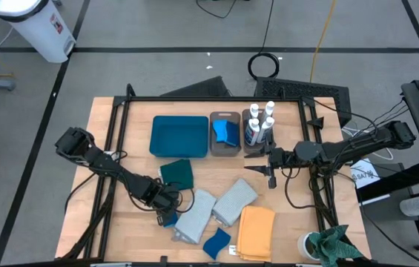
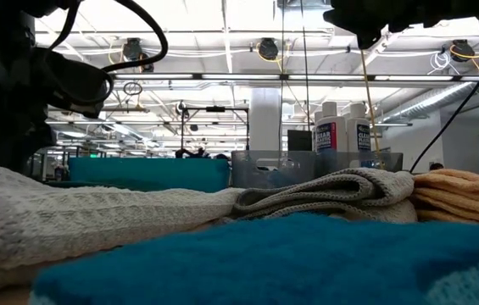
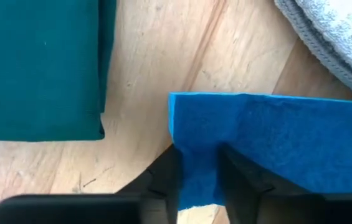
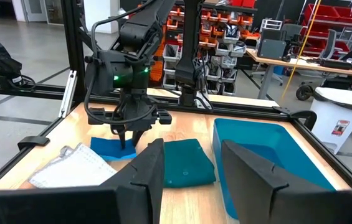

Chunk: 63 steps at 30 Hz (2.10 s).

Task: Pick & Place Kitchen Items
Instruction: Put the blue sponge into the left black bin

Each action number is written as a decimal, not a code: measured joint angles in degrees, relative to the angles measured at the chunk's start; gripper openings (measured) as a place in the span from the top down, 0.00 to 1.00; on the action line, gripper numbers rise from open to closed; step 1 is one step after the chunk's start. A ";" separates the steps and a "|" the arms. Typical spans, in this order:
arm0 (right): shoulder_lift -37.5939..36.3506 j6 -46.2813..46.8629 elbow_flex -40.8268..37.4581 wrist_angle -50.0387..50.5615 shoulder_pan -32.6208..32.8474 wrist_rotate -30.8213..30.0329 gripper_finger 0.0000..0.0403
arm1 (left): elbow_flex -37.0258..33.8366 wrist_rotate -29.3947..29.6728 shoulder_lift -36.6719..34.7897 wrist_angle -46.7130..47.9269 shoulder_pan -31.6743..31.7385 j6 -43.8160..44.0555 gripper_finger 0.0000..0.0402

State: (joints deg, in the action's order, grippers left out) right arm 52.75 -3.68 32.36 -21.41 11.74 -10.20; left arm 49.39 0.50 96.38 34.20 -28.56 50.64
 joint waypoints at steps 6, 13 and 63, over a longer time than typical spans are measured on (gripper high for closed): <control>0.00 -0.01 0.00 0.00 -0.01 0.00 0.68 | -0.04 -0.10 0.02 0.30 -0.02 -2.26 0.93; 0.00 0.00 0.00 0.39 0.00 0.00 0.68 | -0.20 0.61 -2.19 0.68 -0.22 -2.08 0.98; 31.08 16.63 9.66 -18.07 -0.14 4.30 0.26 | 18.32 44.60 -7.02 -12.92 7.35 -49.09 0.99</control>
State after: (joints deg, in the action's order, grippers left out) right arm 83.83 12.95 42.02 -39.47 11.60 -5.90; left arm 67.70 45.10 89.35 21.28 -21.21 1.56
